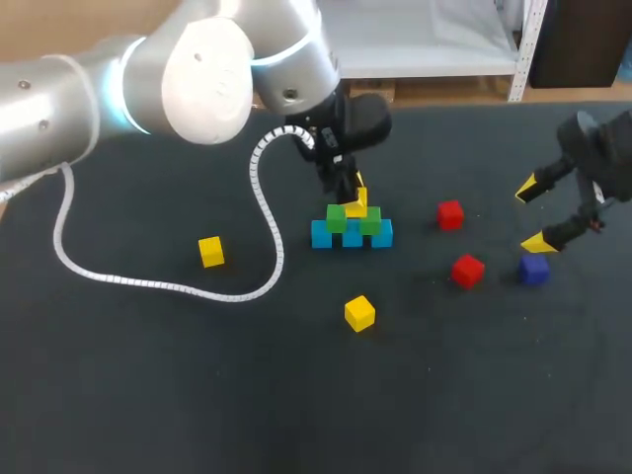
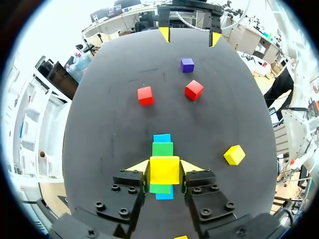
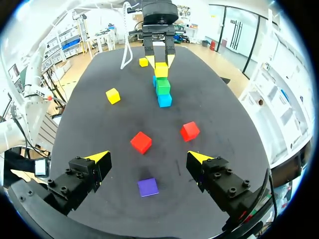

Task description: Place the blue cubes, place green cubes on the blue cubes, place the yellow cubes on the green cubes, then place the red cubes on the yellow cubes, and place purple cube on the red cubes.

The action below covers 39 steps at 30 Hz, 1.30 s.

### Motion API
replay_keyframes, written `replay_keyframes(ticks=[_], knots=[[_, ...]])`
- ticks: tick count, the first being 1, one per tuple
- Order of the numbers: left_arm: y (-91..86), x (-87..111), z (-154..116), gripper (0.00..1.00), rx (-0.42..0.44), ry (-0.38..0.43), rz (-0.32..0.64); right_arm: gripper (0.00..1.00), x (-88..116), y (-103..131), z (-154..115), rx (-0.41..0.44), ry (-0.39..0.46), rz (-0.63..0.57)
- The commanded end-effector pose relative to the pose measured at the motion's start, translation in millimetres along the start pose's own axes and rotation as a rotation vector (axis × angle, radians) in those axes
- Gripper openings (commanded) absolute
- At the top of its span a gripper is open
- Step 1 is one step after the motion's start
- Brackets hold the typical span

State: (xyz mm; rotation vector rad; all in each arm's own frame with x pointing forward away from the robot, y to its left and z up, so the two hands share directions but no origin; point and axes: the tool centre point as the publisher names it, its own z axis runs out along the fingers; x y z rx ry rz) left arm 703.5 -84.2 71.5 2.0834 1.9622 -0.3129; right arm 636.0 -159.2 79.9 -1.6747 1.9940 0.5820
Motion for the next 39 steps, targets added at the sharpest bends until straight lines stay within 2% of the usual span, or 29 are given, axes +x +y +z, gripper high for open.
replay_keyframes(ticks=[1,18,29,39], knots=[[2.5,0.1,1.0,0.0,0.006,0.003,0.0,1.0,0.2,-0.2,0.2,0.0,-0.002,-0.001],[6.5,1.8,6.7,0.0,0.028,0.01,0.0,1.0,0.2,-0.2,0.2,0.0,-0.002,-0.001],[7.7,3.1,6.4,0.24,0.028,0.008,0.0,1.0,0.2,-0.2,0.2,0.0,-0.002,-0.001],[6.6,5.3,5.9,0.29,0.03,0.006,0.0,1.0,0.2,-0.2,0.2,0.0,-0.002,-0.001]])
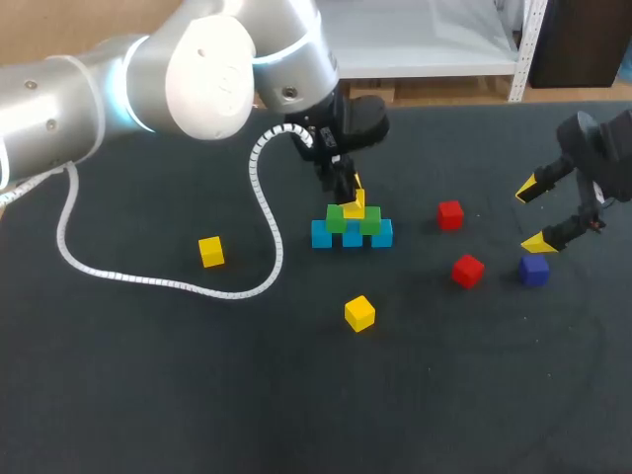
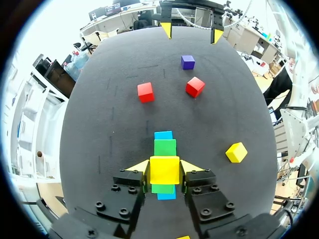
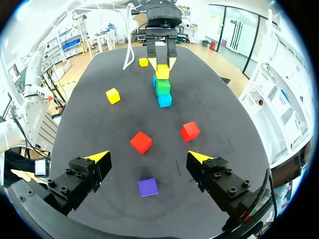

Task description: Place the blue cubes, place green cubes on the blue cubes, place the yellow cubes on the green cubes, then place the red cubes on the yellow cubes, and place purple cube on the red cubes.

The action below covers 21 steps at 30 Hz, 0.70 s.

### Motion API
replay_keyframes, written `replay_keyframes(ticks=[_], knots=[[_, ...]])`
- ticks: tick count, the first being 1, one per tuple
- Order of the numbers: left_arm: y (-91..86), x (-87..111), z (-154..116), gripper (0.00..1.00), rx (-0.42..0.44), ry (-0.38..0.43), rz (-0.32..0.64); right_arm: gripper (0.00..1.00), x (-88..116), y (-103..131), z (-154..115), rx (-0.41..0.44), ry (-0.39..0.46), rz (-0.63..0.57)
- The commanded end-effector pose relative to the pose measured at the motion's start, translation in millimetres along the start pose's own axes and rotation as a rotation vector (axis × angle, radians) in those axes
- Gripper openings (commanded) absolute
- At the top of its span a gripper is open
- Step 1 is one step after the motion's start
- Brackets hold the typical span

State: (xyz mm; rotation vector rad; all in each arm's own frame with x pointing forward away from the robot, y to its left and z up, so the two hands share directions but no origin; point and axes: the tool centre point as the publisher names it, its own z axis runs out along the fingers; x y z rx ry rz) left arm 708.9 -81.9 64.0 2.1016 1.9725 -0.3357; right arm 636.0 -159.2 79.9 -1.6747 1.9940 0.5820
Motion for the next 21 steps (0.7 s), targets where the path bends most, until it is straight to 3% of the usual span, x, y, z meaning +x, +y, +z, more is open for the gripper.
replay_keyframes(ticks=[1,21], knots=[[1.6,0.4,-0.6,0.3,0.004,0.001,0.002,1.0,0.2,-0.2,0.2,0.0,-0.002,-0.001],[1.4,0.2,2.0,0.39,0.014,0.002,0.007,1.0,0.2,-0.2,0.2,0.0,-0.002,-0.001]])
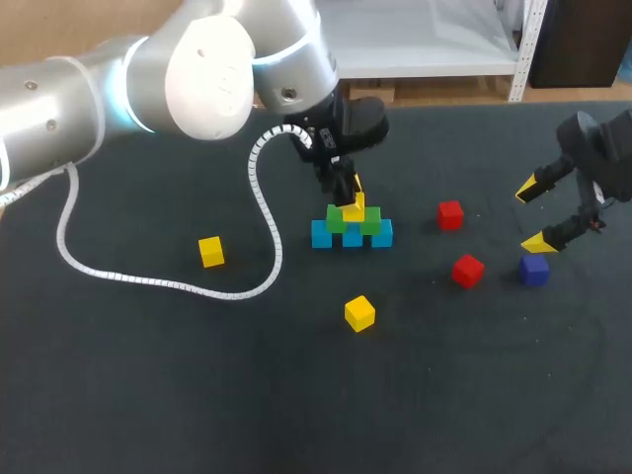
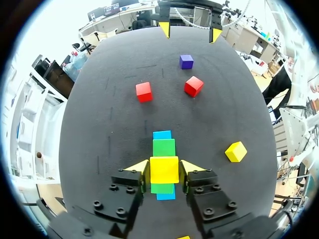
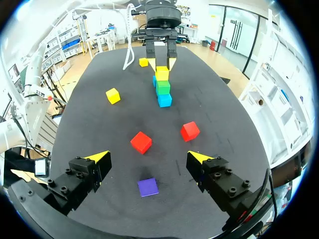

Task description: Place the blue cubes, place green cubes on the blue cubes, place the yellow cubes on the green cubes, then place the red cubes on the yellow cubes, and place purple cube on the red cubes.

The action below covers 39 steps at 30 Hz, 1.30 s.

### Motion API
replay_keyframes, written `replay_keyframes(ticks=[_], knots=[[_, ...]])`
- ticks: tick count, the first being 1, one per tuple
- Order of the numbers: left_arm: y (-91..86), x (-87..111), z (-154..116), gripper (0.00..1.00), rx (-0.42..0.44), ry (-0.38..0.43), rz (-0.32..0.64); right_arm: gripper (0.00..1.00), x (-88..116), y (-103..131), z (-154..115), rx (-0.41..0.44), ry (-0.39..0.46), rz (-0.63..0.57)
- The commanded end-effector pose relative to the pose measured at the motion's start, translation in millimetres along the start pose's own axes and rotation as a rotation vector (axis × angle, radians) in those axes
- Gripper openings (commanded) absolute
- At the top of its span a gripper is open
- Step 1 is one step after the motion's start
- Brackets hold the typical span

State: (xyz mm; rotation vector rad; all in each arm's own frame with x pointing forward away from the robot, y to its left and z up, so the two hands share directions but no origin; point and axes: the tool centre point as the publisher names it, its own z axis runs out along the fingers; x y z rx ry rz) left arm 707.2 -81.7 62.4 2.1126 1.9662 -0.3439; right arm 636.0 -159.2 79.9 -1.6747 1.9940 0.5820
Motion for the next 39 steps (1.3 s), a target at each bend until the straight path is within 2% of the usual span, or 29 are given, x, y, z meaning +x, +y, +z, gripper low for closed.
replay_keyframes(ticks=[1,5,6,7,8,14,19,29,39], knots=[[3.2,-0.3,1,0.4,0.007,0.003,0.0,1.0,0,0,0,0.0,-0.002,-0.001],[3.5,-0.2,1,0.45,0.007,0.002,0.002,1.0,0,0,0,0.0,-0.002,-0.001],[3.9,0.0,1,0.58,0.007,0.002,0.002,1.0,0,0,0,0.0,-0.002,-0.001],[4.1,0.2,0,0.83,0.01,0.004,-0.002,1.0,0,0,0,0.0,-0.002,-0.001],[4.4,0.8,0,1.0,0.014,0.005,-0.004,1.0,0,0,0,0.0,-0.002,-0.001],[2.9,4.4,-16,1.0,-0.035,-0.021,0.004,1.0,0,0,0,0.0,-0.002,-0.001],[-5.3,17.4,-39,1.0,-0.102,-0.035,-0.011,1.0,0,0,0,0.0,-0.002,-0.001],[-38.6,80.4,-48,1.0,-0.116,-0.007,-0.164,1.0,0,0,0,0.0,-0.002,-0.001],[-62.8,140.8,-39,1.0,-0.134,0.017,-0.246,1.0,0,0,0,0.0,-0.002,-0.001]])
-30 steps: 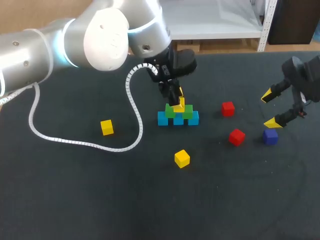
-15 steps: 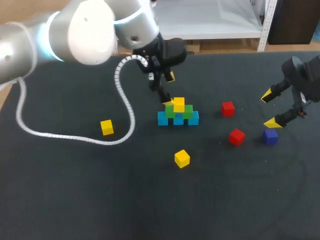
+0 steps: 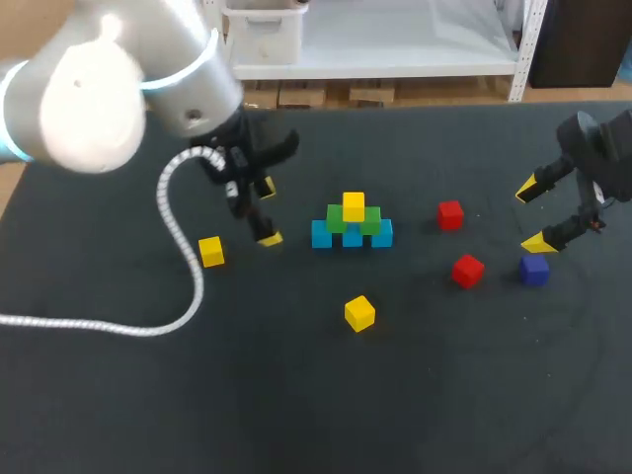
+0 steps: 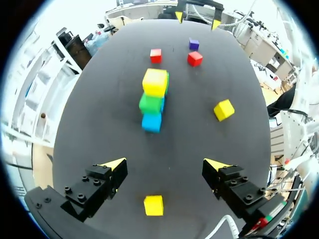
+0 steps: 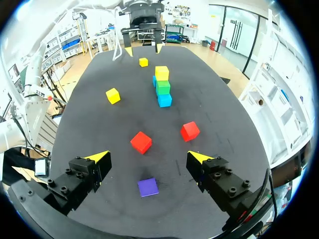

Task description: Place the blue cubes, place green cubes on the blue cubes, place the yellow cubes on the green cubes, then place the red cubes on the yellow cubes, and place purple cube on the red cubes.

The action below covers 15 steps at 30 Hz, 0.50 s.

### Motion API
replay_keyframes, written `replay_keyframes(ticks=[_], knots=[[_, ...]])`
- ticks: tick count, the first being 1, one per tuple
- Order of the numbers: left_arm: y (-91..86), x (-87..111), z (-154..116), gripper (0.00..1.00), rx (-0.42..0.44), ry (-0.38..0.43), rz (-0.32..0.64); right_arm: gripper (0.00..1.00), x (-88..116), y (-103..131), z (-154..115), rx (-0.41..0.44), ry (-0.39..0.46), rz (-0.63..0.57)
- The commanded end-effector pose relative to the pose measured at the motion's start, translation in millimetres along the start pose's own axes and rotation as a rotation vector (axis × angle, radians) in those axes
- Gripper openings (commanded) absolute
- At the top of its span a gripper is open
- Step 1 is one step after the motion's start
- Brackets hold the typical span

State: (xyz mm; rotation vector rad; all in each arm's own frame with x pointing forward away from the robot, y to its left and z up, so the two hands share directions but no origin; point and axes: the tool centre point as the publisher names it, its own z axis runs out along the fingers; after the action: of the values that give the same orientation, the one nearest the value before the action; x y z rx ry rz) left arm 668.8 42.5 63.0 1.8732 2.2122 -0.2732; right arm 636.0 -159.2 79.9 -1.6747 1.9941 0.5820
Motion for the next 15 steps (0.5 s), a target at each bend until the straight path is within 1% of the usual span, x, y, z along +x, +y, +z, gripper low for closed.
replay_keyframes(ticks=[1,4,5,7,9,15], knots=[[-11.0,36.2,4,1.0,-0.065,-0.03,-0.031,1.0,0,0,0,0.0,-0.002,-0.001],[-14.7,55.4,10,1.0,-0.067,-0.017,-0.046,1.0,0,0,0,0.0,-0.002,-0.001],[-15.5,60.8,11,1.0,-0.08,-0.012,-0.04,1.0,0,0,0,0.0,-0.002,-0.001],[-16.9,71.1,12,1.0,-0.081,-0.026,-0.055,1.0,0,0,0,0.0,-0.002,-0.001],[-17.6,79.0,12,1.0,-0.089,-0.028,-0.056,1.0,0,0,0,0.0,-0.002,-0.001],[-18.7,98.5,18,1.0,-0.073,-0.019,-0.066,1.0,0,0,0,0.0,-0.002,-0.001]])
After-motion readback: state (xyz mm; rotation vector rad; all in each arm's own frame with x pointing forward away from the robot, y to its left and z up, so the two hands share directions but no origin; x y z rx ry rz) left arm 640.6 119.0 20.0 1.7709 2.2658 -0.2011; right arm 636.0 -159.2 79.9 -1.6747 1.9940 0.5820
